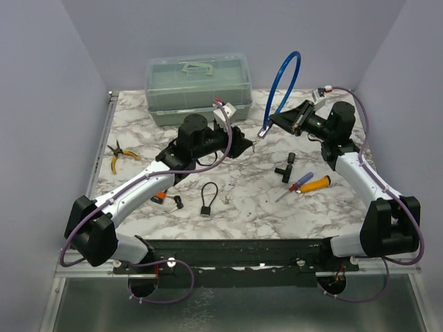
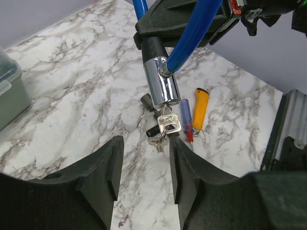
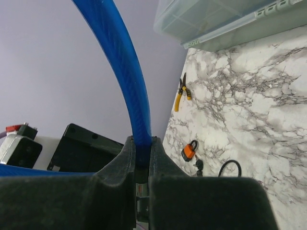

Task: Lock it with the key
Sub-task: Lock the lock.

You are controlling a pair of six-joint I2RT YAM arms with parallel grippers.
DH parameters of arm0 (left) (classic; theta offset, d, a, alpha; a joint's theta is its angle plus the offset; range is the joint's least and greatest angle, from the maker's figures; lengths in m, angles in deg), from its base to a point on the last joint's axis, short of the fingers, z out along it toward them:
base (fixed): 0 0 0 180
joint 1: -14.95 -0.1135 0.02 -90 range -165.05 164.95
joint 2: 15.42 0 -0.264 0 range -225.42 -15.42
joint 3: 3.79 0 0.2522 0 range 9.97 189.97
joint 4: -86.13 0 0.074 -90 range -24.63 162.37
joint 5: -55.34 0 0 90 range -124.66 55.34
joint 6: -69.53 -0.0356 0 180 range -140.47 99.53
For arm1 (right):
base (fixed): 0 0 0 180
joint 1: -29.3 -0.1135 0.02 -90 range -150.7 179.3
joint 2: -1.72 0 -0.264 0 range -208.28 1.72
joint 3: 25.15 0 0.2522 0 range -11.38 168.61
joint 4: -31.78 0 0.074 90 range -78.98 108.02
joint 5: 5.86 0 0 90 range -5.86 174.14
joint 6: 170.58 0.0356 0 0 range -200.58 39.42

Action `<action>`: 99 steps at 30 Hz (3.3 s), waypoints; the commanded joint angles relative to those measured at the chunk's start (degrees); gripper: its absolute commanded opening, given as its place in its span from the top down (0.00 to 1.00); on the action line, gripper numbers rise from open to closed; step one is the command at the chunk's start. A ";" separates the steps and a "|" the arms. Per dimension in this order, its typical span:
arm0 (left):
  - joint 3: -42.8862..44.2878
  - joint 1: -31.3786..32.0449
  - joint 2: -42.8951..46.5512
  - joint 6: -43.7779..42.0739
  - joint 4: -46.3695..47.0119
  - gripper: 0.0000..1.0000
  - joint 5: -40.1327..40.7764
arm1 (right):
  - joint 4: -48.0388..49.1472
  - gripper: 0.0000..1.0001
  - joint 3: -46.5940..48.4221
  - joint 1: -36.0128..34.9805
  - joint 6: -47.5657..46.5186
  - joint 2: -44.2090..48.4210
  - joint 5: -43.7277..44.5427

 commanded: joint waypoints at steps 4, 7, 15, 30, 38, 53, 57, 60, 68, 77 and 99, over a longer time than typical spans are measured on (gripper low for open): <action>-5.72 5.74 4.43 -15.37 7.07 0.52 12.33 | -0.62 1.00 1.86 -0.19 -3.02 2.54 3.71; -8.22 8.32 5.16 -20.83 10.72 0.52 14.59 | -0.19 1.00 1.48 -0.20 -3.10 2.84 4.46; -7.37 12.06 2.90 -26.34 13.97 0.56 17.55 | 0.57 1.00 0.98 -0.20 -2.88 3.33 4.42; -3.47 13.22 -1.81 -27.79 15.24 0.59 21.71 | 3.00 1.00 -0.94 -0.20 -2.07 4.48 3.22; -2.58 13.13 -2.99 -26.16 15.00 0.71 23.53 | 4.37 1.00 -1.24 -0.20 -1.43 4.60 2.94; 0.27 12.69 -2.13 -15.00 9.27 0.90 19.56 | 12.34 1.00 -2.93 -0.20 2.18 4.56 2.21; 2.77 11.64 -2.63 -6.71 5.82 0.94 17.26 | 15.15 1.00 -3.47 -0.20 3.75 4.45 1.82; 4.02 10.08 -2.88 -0.06 4.17 0.97 12.97 | 16.03 1.00 -3.77 -0.15 4.43 4.50 1.87; 4.31 7.05 -3.29 8.55 5.46 1.00 2.66 | 17.79 1.00 -4.33 -0.20 5.69 4.61 1.91; 1.49 6.70 -1.90 5.75 5.66 1.00 -1.49 | 18.59 1.00 -4.66 -0.20 6.04 4.74 3.56; -4.79 11.30 1.19 4.65 1.72 1.00 3.70 | 20.17 1.00 -3.36 2.73 6.79 3.99 6.77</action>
